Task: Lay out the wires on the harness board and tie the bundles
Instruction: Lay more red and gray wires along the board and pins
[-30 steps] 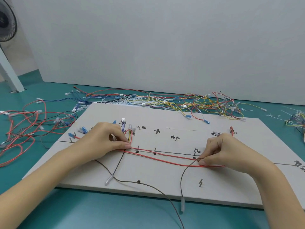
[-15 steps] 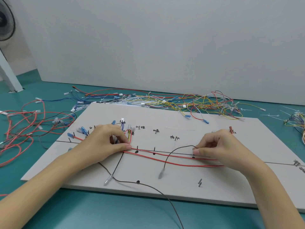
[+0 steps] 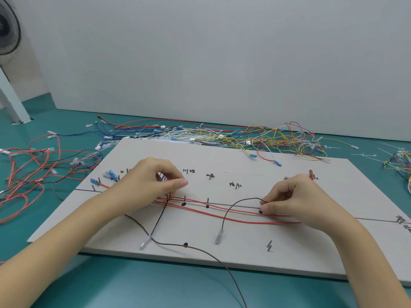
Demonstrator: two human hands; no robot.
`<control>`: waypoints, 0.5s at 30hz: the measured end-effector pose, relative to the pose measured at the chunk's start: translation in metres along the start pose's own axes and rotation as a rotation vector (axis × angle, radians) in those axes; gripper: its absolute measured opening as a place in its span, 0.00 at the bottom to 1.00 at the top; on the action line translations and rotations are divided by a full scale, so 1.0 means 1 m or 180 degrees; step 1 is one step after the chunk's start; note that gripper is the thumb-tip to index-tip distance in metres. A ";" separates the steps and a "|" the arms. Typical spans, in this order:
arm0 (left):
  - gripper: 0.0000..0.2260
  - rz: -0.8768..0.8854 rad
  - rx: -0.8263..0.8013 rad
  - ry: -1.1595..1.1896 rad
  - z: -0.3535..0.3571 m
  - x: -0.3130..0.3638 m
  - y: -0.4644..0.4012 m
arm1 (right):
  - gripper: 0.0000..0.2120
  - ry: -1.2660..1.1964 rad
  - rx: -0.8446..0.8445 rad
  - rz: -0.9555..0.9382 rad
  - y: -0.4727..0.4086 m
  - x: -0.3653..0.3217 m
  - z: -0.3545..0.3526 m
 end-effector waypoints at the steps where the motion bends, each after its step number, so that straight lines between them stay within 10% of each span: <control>1: 0.05 0.0000 -0.0011 -0.0040 0.001 0.003 -0.003 | 0.07 0.0034 0.0016 0.0006 -0.001 0.000 0.000; 15: 0.08 -0.0630 -0.0394 -0.0522 -0.013 -0.011 0.004 | 0.08 0.0069 0.0006 0.0011 -0.001 0.002 0.001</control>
Point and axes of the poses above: each hand's wrist, its own y-axis away from the middle knuckle, its own z-axis out of the palm, x = y × z, the point moved 4 cm from there along -y, towards the middle knuckle, and after that the axes turned 13 degrees about y, right-handed, at the moved point
